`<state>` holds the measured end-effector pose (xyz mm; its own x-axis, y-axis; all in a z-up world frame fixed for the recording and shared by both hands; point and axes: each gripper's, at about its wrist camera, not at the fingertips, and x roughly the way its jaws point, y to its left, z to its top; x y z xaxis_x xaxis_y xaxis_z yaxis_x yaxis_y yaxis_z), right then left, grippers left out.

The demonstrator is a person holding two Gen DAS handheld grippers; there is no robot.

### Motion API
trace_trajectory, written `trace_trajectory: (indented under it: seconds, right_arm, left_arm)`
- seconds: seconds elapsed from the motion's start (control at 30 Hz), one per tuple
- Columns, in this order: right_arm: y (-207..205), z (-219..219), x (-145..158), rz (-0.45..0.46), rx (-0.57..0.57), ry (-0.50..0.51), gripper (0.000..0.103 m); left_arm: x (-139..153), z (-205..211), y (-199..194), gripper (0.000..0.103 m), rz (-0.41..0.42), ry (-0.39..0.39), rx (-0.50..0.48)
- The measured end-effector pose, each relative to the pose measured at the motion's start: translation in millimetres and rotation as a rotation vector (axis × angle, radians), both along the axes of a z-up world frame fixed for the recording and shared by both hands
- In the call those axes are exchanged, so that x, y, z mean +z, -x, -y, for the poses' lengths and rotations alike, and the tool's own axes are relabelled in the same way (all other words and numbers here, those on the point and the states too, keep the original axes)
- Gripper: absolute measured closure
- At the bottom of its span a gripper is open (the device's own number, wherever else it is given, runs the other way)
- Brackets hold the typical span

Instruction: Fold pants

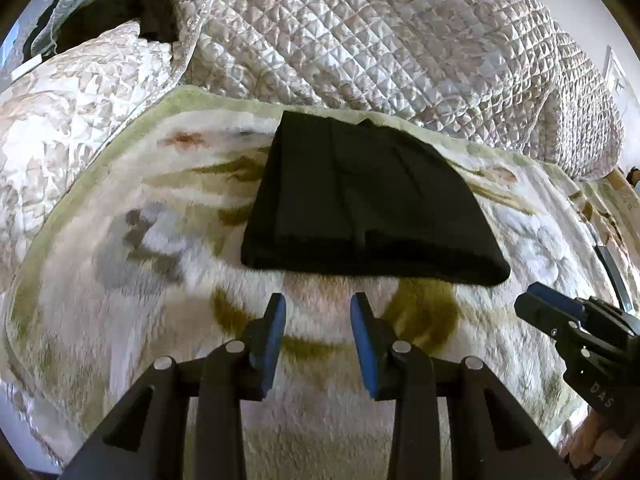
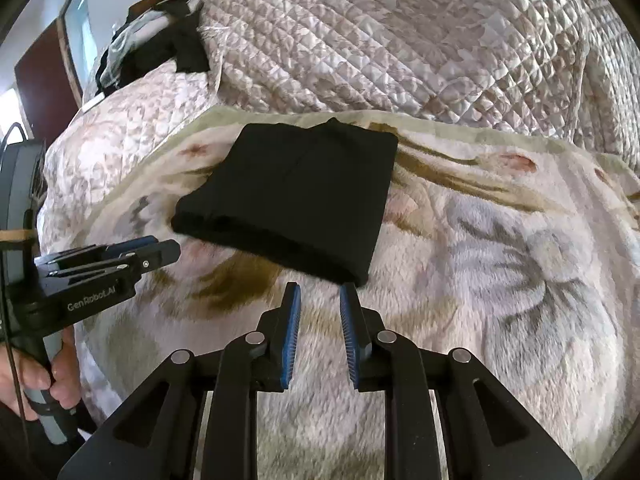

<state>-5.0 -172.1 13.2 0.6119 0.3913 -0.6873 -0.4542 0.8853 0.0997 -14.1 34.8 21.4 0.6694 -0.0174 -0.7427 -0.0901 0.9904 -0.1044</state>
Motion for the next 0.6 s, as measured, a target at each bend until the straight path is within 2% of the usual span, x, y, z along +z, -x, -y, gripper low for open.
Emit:
trace_trajectory:
  seconds: [0.13,0.23,0.33,0.43,0.53,0.6]
  right_arm:
    - [1.7,-0.1,-3.8,0.004,-0.007,0.024,0.075]
    - [-2.1,0.9,-9.2,-0.007,-0.015,0.035,0.071]
    - [-6.5,3.5,-17.8,-0.03,-0.03,0.035,0.051]
    - [-8.5,2.8,-24.1,-0.034,-0.032,0.048,0.05]
    - [-6.7,-2.6,-26.1,-0.011,-0.02,0.074,0.045]
    - [-6.1,-4.2,-27.6,0.002,-0.019,0.085,0.043]
  left_arm:
    - [-7.3,5.0,3.1,0.066,-0.02,-0.032,-0.01]
    - [-9.4,5.2,1.7,0.059,-0.02,-0.042,-0.004]
    - [-12.3,4.2,0.0,0.054,-0.02,-0.053,0.004]
    - [-16.2,5.3,-0.8,0.049,-0.021,-0.06,0.001]
    - [-18.3,9.9,-2.2,0.041,-0.017,-0.073,-0.013]
    - [-19.3,11.8,-2.4,0.039,-0.013,-0.082,-0.014]
